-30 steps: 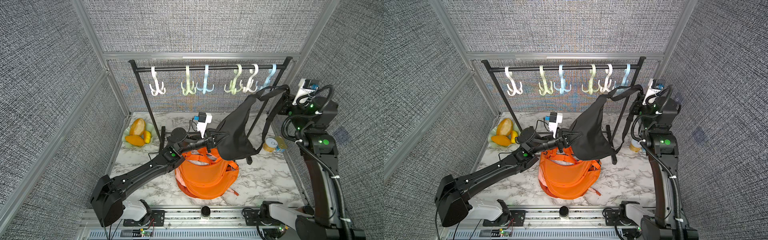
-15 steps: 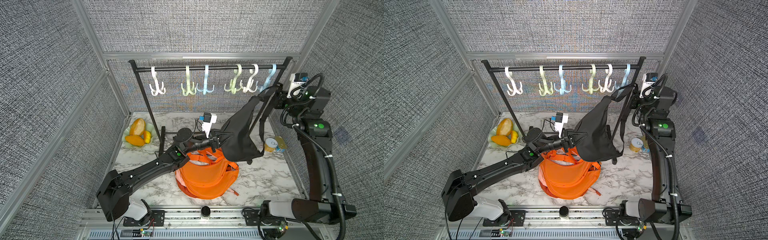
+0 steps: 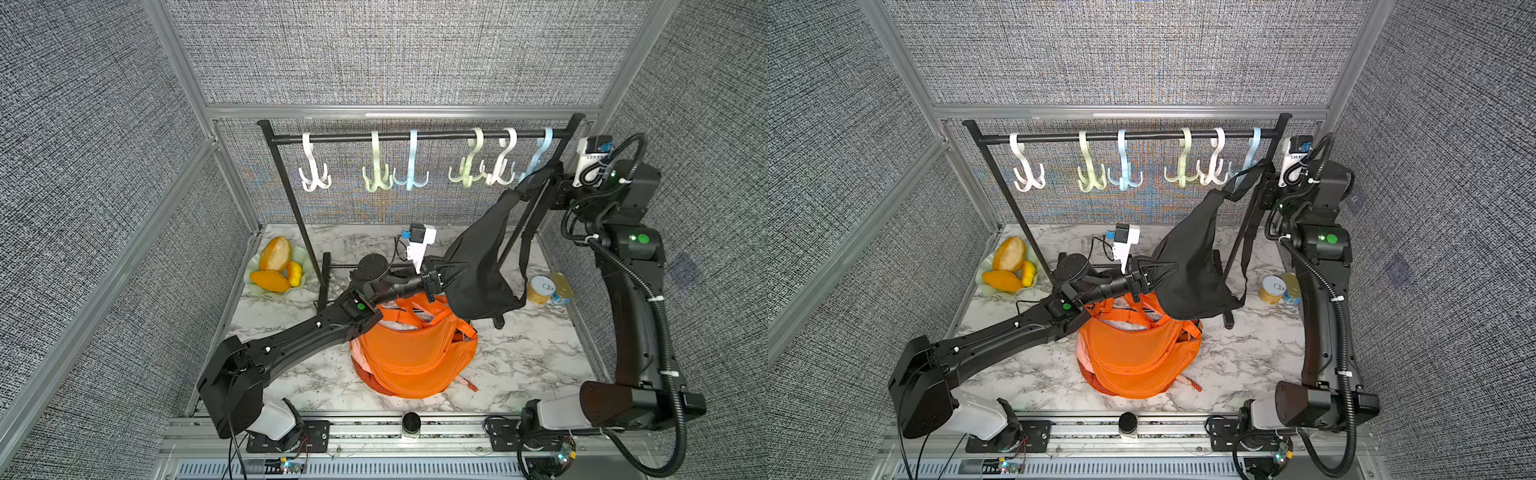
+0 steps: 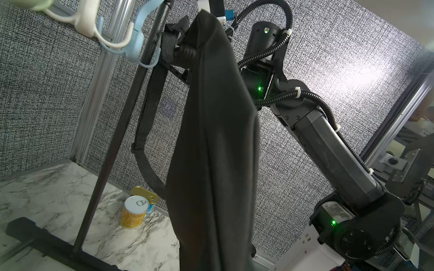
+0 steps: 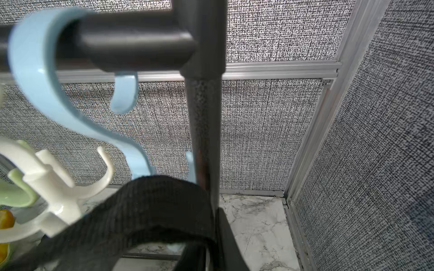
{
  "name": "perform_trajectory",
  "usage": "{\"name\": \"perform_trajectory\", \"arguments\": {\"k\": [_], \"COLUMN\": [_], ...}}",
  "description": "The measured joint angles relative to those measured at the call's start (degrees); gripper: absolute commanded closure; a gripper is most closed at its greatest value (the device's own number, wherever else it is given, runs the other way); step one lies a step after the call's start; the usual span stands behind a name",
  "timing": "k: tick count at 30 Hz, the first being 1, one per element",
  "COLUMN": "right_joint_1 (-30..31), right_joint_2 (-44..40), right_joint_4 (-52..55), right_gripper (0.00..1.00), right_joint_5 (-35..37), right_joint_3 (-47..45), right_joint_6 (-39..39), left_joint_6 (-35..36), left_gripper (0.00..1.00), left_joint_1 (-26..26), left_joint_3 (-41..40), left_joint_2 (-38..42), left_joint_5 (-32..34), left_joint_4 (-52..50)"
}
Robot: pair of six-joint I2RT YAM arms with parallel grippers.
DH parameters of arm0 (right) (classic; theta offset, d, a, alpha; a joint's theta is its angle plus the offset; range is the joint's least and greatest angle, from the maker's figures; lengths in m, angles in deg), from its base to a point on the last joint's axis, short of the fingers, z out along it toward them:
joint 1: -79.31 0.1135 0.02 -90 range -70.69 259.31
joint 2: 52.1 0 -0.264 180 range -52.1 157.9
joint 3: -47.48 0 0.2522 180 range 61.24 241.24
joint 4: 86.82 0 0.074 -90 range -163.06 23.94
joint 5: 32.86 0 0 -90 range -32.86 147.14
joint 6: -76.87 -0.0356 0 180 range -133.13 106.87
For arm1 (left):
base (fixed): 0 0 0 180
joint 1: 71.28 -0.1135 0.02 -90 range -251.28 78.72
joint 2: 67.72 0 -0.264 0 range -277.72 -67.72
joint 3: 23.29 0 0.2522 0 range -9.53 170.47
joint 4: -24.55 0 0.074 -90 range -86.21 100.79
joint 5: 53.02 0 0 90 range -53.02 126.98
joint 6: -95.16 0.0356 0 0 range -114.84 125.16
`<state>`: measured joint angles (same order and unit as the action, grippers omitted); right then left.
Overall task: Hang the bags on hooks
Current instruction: Hang the bag on the hook.
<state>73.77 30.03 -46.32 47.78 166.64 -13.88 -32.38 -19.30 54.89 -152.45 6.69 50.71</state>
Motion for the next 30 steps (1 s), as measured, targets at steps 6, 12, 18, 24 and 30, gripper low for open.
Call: {"name": "perform_trajectory", "arguments": {"k": [6,12,18,24,30], "right_joint_1": [0.0,0.1,0.1,0.3,0.4], "right_joint_2": [0.4,-0.1,0.3,1.5,2.5], "right_joint_4": [0.7,1.8,2.3,2.7,3.5], "right_gripper": [0.68,0.60,0.59,0.58,0.42], "right_joint_5": [0.0,0.0,0.0,0.0,0.0], "right_joint_3": [0.3,0.3,2.3,3.9,4.4], "right_joint_6": [0.1,0.2,0.2,0.2,0.2], "left_joint_6": [0.1,0.5,0.9,0.9,1.1], "left_gripper": [1.00,1.00,1.00,1.00,1.00], "left_joint_1": [0.0,0.0,0.0,0.0,0.0], "left_joint_3": [-0.4,-0.9,-1.0,-1.9,-2.8], "left_joint_2": [0.2,1.0,1.3,1.8,2.7], "left_joint_5": [0.3,0.5,0.8,1.4,1.6], "left_joint_4": [-0.8,-1.0,-1.0,-1.0,-1.0]}}
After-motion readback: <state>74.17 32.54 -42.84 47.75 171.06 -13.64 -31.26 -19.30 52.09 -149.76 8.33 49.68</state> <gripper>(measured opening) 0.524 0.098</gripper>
